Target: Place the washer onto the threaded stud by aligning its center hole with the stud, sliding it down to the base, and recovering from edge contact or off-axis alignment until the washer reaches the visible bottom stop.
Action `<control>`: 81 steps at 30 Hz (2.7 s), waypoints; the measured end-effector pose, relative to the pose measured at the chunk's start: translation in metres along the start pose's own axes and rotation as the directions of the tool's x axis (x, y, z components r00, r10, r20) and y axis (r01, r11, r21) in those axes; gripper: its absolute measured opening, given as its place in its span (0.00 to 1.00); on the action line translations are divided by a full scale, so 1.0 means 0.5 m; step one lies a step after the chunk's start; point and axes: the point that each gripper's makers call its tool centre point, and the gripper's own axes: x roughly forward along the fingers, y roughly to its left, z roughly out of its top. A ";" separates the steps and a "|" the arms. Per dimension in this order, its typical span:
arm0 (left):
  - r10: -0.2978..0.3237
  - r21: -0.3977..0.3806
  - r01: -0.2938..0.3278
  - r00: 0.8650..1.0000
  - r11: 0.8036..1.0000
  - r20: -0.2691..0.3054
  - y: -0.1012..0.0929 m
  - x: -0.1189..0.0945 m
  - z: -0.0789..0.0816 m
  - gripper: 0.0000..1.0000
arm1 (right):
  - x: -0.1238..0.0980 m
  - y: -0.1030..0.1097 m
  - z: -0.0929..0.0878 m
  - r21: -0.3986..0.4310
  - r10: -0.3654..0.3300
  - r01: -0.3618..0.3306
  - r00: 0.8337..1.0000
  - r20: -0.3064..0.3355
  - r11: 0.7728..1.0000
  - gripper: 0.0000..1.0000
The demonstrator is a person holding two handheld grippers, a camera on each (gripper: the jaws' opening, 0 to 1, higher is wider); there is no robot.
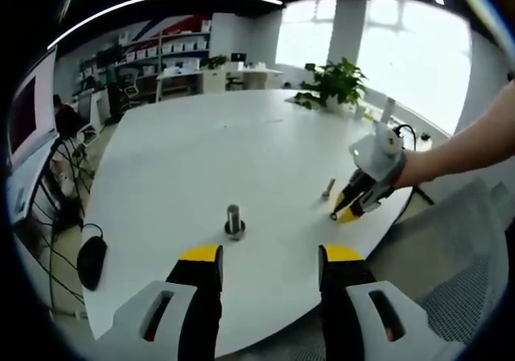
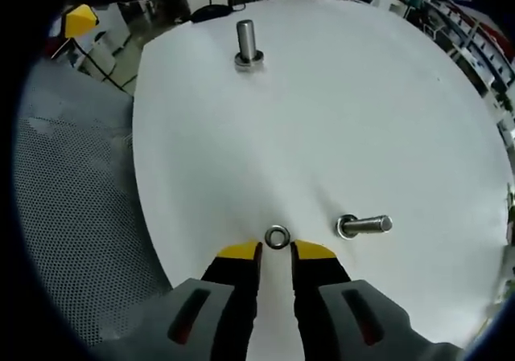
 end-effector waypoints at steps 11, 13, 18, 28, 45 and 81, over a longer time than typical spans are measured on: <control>0.003 -0.004 -0.003 1.000 1.000 -0.003 0.002 0.001 -0.001 0.46 | 0.003 -0.001 0.003 -0.035 -0.003 0.001 0.999 -0.042 0.999 0.16; 0.003 -0.005 -0.003 1.000 1.000 -0.002 0.003 0.001 0.000 0.46 | 0.003 0.002 0.004 -0.063 -0.009 0.006 0.999 -0.051 0.998 0.16; 0.005 0.002 -0.005 1.000 1.000 -0.008 0.002 0.002 -0.002 0.46 | 0.004 -0.002 0.003 -0.070 -0.009 0.004 0.998 -0.063 0.998 0.16; 0.006 0.001 -0.006 1.000 1.000 -0.008 0.002 0.002 -0.002 0.46 | 0.008 -0.003 0.005 -0.089 -0.025 0.018 0.997 -0.071 0.996 0.15; 0.017 0.020 -0.016 1.000 1.000 -0.022 0.002 0.002 -0.007 0.46 | 0.009 -0.001 0.009 -0.082 -0.014 0.006 0.995 -0.099 0.997 0.06; 0.020 -0.024 -0.020 1.000 0.999 -0.004 0.012 -0.001 -0.004 0.46 | 0.069 0.042 0.241 -0.111 0.067 -0.064 0.997 0.024 0.992 0.19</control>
